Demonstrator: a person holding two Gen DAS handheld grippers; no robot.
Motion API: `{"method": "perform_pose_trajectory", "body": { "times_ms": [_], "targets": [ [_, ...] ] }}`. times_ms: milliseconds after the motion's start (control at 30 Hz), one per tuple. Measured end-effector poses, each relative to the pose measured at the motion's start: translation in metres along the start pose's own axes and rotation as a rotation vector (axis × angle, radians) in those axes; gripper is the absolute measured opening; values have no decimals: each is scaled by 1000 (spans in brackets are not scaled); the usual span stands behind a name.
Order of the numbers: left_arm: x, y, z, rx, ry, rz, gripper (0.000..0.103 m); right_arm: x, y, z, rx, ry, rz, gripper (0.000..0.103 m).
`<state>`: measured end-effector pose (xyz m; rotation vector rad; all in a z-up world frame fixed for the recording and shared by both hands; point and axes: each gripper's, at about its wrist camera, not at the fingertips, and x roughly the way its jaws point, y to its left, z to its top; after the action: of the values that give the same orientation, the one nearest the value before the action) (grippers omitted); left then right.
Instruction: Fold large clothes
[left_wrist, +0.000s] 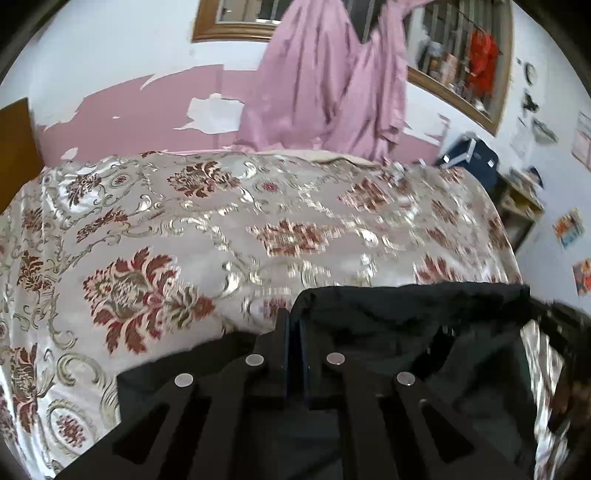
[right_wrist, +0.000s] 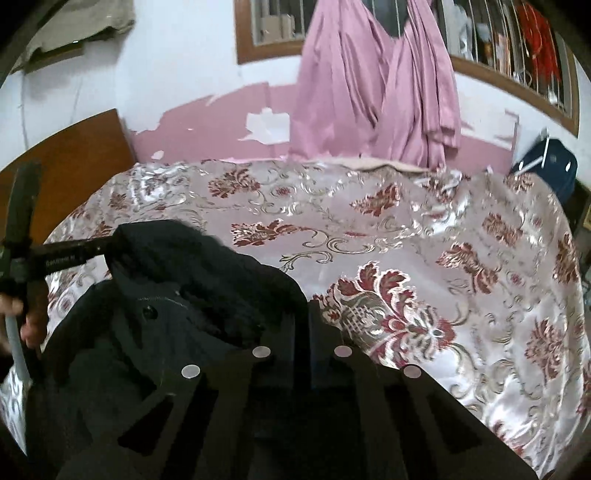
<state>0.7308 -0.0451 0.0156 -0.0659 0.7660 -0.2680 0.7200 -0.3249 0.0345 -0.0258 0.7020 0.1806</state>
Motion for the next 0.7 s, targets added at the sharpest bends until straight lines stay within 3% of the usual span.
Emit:
{"method": "perform_pose_trajectory", "body": {
  "times_ms": [167,433,567,700],
  "targets": [
    [-6,-4,-42,109,73,-7,5,-12,14,-30,-101,48,4,4],
    [23,-15,-88,238,243,-5,5,9,12,-77,-123,182,13,4],
    [38,-25,-102,282,257,37,5,25,11,-97,-120,235,12,4],
    [33,-32,-106,327,204,80,6,27,11,-98,-111,236,10,4]
  ]
}}
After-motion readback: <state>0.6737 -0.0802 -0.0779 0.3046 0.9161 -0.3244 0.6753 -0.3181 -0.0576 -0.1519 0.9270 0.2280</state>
